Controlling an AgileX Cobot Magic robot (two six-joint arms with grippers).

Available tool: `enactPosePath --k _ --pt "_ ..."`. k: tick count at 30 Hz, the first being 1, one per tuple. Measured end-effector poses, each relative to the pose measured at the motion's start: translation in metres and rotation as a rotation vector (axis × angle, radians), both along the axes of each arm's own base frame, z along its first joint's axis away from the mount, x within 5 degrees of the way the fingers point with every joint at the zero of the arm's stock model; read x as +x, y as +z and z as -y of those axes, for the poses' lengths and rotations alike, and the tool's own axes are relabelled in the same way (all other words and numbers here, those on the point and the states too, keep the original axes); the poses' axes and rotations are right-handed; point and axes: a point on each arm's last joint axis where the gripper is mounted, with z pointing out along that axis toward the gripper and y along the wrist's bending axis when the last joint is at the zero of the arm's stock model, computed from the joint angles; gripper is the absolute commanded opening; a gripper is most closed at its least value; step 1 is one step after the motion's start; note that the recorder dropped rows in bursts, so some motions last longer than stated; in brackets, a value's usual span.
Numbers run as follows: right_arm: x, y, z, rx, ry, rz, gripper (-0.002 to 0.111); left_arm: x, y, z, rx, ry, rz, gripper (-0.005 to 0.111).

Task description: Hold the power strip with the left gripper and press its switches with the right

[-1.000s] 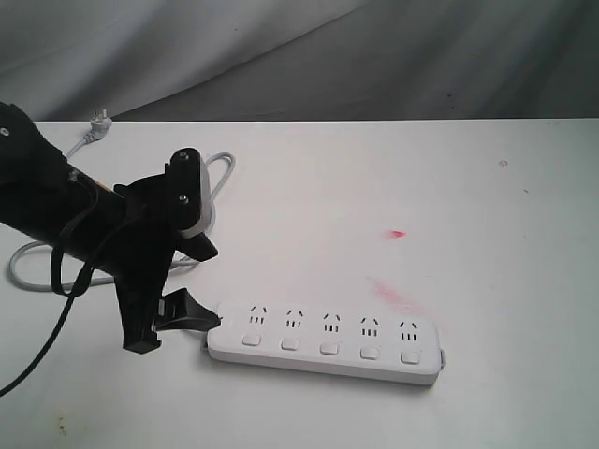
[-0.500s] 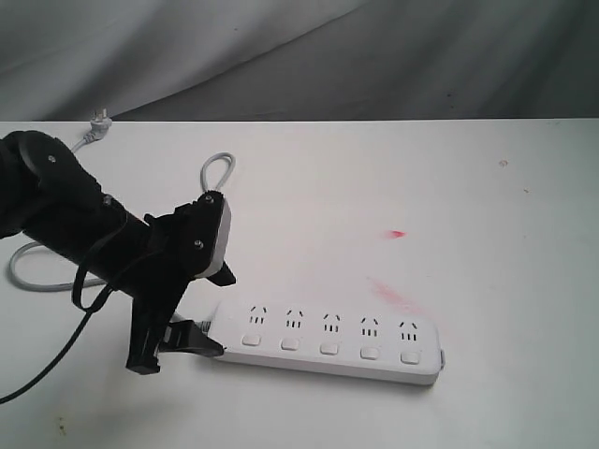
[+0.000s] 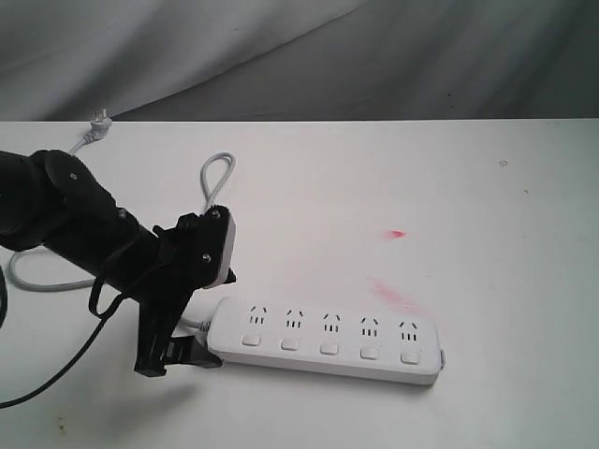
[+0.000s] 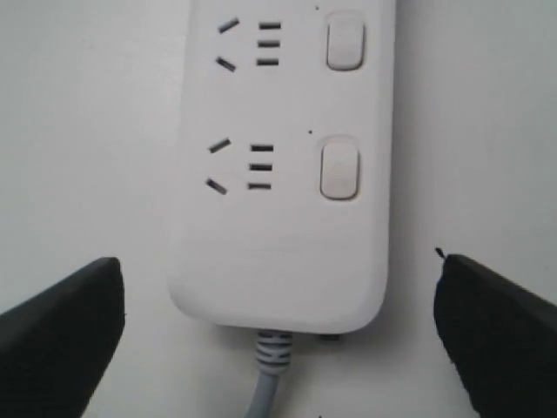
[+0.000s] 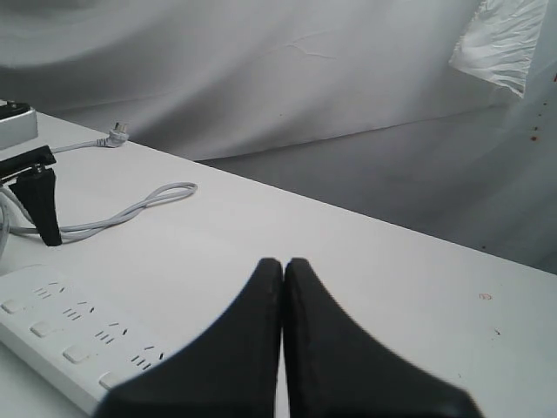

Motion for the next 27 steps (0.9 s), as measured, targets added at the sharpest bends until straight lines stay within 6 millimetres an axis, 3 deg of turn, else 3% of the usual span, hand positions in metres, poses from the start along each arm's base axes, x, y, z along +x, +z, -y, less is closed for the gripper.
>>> enactPosePath --k 13,27 --pt "0.000 0.000 0.000 0.000 0.000 0.000 0.000 0.001 -0.017 0.000 0.013 0.004 -0.048 0.090" --pt "0.000 0.000 0.000 0.000 0.000 0.000 0.000 0.002 -0.019 0.002 -0.018 0.044 -0.057 0.090"
